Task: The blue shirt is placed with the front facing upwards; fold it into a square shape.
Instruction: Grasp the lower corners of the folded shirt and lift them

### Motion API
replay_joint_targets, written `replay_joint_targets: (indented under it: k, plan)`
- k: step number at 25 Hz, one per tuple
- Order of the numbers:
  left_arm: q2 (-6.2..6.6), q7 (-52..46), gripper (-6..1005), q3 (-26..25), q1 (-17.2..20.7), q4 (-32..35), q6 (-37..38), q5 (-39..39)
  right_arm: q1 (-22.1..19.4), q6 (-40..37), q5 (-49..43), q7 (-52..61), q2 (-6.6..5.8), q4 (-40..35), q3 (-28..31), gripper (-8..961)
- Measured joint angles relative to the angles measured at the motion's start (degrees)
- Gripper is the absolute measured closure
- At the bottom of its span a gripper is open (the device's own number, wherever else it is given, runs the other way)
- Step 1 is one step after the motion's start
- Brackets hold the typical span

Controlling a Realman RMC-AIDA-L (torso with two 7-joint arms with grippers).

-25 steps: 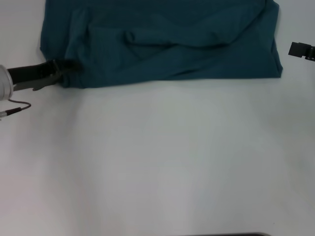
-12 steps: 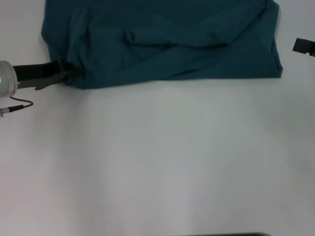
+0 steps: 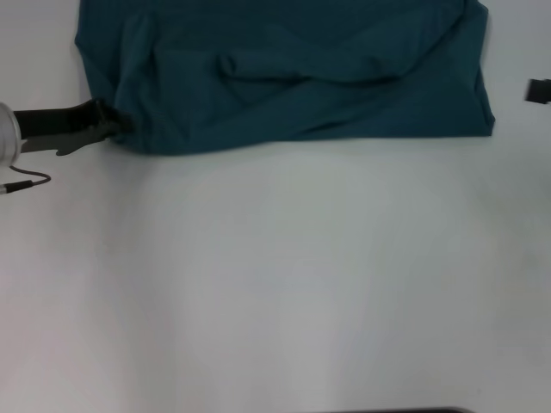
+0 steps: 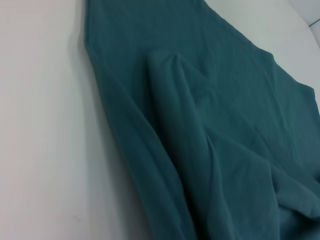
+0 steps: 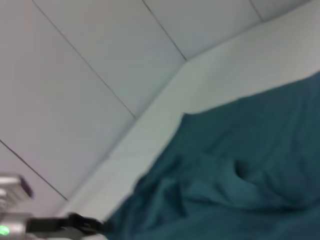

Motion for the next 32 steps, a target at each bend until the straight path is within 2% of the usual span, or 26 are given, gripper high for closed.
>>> replay_joint_targets:
  k: [4, 7, 9, 12, 16, 20, 23, 32]
  plan:
    - [1.01, -1.73, 980, -0.02, -0.24, -0.76, 2.43, 0.02, 1.58, 2.17, -5.27, 5.49, -3.69, -0.08, 0.80, 146]
    - [1.35, -3.18, 981, 0.21, -0.42, -2.23, 4.56, 0.08, 3.61, 3.96, -10.27, 14.12, -6.83, -0.11, 0.96, 145]
    - [1.69, -4.15, 981, 0.45, -0.80, -2.89, 6.07, 0.32, 5.10, 5.76, -12.89, 19.05, -8.18, -0.12, 1.01, 145]
    - [2.11, -5.56, 981, 0.57, -1.89, -3.02, 8.10, 1.32, 7.80, 8.58, -17.08, 23.67, -9.07, -0.12, 0.85, 145]
    - [2.25, -6.16, 982, 0.32, -2.45, -3.26, 9.70, 1.60, 12.58, 12.48, -25.15, 24.01, -8.12, 0.93, 0.26, 145]
    - [2.24, -6.27, 982, 0.04, -2.12, -4.46, 10.63, 1.56, 16.53, 14.42, -30.94, 23.57, -5.72, 2.23, -0.18, 145]
    - [2.31, -6.29, 981, -0.21, -1.79, -5.17, 10.92, 1.44, 18.03, 15.49, -32.29, 23.34, -4.09, 3.16, -1.76, 145]
    - [2.38, -6.07, 980, -0.29, -1.63, -5.30, 10.40, 1.25, 19.74, 19.95, -32.45, 25.63, -3.49, 9.76, -2.73, 145]
